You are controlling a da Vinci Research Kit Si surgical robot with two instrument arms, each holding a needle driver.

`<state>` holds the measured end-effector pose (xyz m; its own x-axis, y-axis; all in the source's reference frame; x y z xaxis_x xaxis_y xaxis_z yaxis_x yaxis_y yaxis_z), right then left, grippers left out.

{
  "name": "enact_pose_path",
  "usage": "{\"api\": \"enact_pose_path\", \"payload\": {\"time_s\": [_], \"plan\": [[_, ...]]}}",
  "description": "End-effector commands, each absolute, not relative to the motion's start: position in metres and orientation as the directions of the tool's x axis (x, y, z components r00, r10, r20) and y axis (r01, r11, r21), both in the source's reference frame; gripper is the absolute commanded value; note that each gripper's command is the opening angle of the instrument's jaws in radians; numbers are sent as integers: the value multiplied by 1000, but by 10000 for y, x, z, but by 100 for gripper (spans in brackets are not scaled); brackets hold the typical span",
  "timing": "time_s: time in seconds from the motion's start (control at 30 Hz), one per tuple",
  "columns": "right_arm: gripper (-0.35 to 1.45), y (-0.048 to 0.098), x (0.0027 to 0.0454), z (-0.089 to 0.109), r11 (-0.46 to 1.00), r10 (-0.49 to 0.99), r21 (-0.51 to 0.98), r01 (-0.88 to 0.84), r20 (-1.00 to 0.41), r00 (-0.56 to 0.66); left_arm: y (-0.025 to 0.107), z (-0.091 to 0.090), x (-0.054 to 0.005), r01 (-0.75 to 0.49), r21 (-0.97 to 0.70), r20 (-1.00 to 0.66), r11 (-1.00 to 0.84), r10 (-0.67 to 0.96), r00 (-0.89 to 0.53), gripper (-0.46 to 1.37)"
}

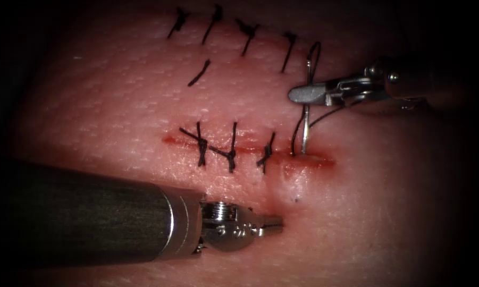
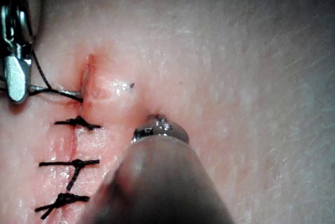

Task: Wound Closure
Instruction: Rotate the needle through the bottom of the incision.

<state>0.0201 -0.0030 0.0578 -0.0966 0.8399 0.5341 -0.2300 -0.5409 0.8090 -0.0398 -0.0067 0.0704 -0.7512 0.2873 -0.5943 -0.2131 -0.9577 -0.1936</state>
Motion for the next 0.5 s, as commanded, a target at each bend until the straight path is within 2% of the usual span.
{"api": "enact_pose_path", "payload": {"time_s": [0.03,0.5], "plan": [[-35,-33,201,578,-554,831,799,-234,549,-90,-67,704,-397,-208,-199,-594,-958,287,-751,-35],[-35,-110,211,551,-605,787,761,-234,616,-33,-65,704,-393,-213,-201,-592,-956,292,-752,-35]]}}
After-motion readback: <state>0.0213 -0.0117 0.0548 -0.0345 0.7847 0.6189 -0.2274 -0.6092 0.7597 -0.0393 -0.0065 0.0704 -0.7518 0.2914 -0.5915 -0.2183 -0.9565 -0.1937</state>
